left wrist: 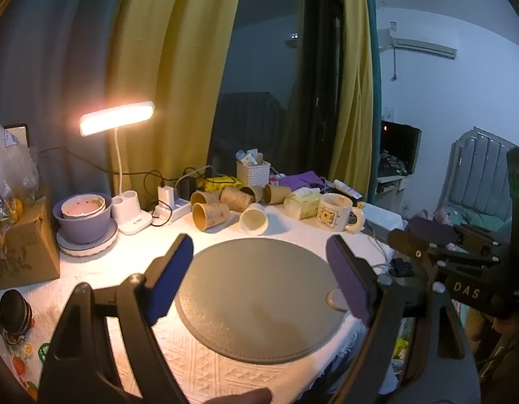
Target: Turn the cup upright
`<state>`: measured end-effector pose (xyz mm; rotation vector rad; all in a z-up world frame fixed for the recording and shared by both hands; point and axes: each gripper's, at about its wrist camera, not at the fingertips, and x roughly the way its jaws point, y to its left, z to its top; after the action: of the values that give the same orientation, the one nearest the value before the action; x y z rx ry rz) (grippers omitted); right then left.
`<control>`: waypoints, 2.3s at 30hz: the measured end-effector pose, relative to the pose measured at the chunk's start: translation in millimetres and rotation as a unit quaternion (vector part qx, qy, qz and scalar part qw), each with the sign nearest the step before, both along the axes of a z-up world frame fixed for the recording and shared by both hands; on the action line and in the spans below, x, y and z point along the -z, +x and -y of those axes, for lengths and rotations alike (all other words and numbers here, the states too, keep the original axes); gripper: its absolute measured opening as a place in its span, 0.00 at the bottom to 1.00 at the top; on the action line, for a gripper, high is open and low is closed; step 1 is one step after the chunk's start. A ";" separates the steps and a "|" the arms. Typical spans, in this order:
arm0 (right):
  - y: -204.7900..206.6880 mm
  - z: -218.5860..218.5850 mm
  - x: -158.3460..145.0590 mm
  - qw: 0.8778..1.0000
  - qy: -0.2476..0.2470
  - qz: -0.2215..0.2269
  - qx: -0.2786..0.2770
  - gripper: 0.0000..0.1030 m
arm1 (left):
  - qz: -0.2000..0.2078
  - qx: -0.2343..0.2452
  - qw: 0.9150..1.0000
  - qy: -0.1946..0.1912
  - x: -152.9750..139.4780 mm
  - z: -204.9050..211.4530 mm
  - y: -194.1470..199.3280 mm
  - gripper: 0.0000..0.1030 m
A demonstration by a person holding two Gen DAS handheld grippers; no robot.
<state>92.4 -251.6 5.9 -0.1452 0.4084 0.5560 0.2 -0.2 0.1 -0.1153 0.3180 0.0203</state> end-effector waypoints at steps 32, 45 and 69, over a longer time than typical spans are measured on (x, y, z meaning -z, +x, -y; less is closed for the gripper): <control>-1.6 -0.3 -0.7 1.000 0.004 0.000 -0.002 0.48 | 0.010 0.005 1.000 -0.001 -1.5 -6.1 -2.9 0.80; -1.4 0.0 -0.7 1.000 0.004 0.001 -0.002 0.48 | 0.009 0.002 1.000 -0.005 -1.4 -7.0 -3.5 0.80; -0.8 -0.3 -0.8 1.000 0.003 0.000 -0.002 0.48 | 0.013 0.004 1.000 -0.009 0.8 -5.6 -3.0 0.80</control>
<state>91.6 -251.3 6.7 -0.1397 0.4054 0.5611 -2.8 5.5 -0.7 -0.1327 0.2926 0.0073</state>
